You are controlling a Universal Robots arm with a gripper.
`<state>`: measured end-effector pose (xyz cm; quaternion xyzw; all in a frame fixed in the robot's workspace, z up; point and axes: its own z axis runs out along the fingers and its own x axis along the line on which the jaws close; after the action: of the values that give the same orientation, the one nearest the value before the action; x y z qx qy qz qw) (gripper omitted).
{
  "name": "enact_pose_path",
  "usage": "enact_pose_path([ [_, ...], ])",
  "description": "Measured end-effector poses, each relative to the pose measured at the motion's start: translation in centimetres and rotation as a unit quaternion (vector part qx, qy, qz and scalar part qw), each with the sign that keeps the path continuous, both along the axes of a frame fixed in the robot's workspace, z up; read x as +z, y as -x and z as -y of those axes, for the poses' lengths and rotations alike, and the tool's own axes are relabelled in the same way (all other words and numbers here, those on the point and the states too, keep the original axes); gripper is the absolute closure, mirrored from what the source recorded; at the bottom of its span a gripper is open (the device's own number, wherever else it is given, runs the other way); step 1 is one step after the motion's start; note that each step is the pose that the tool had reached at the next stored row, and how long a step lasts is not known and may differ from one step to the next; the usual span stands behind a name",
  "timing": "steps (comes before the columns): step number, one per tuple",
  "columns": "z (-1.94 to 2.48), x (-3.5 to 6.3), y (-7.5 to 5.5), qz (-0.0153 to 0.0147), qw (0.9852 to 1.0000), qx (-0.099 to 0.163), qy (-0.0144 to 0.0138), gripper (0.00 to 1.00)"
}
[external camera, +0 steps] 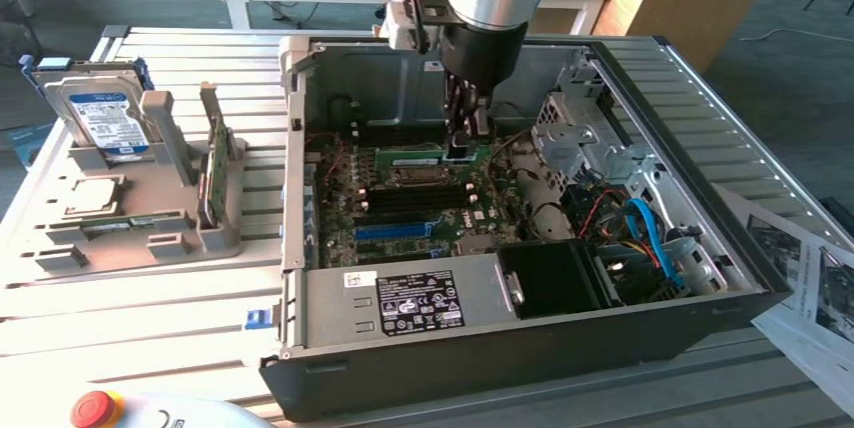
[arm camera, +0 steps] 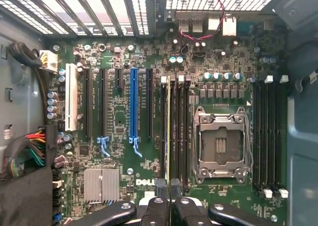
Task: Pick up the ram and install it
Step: 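Insert the ram into the slot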
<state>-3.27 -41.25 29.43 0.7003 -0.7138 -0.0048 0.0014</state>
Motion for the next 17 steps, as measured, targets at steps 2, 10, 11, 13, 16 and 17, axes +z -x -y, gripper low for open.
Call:
enact_pose_path([
  [2,0.0,-0.2,0.0,0.0,1.0,0.0,0.0,0.88],
  [10,0.0,-1.09,0.0,0.0,1.0,-0.001,-0.0001,0.88],
  [11,0.0,-1.2,0.0,0.0,1.0,-0.001,0.0,0.88],
  [13,0.0,-1.44,0.0,0.0,1.0,-0.001,0.0,0.88],
  [16,0.0,-1.83,0.0,0.0,1.0,-0.001,0.0,0.88],
  [17,0.0,-1.95,0.0,0.0,1.0,-0.002,0.0,0.88],
])
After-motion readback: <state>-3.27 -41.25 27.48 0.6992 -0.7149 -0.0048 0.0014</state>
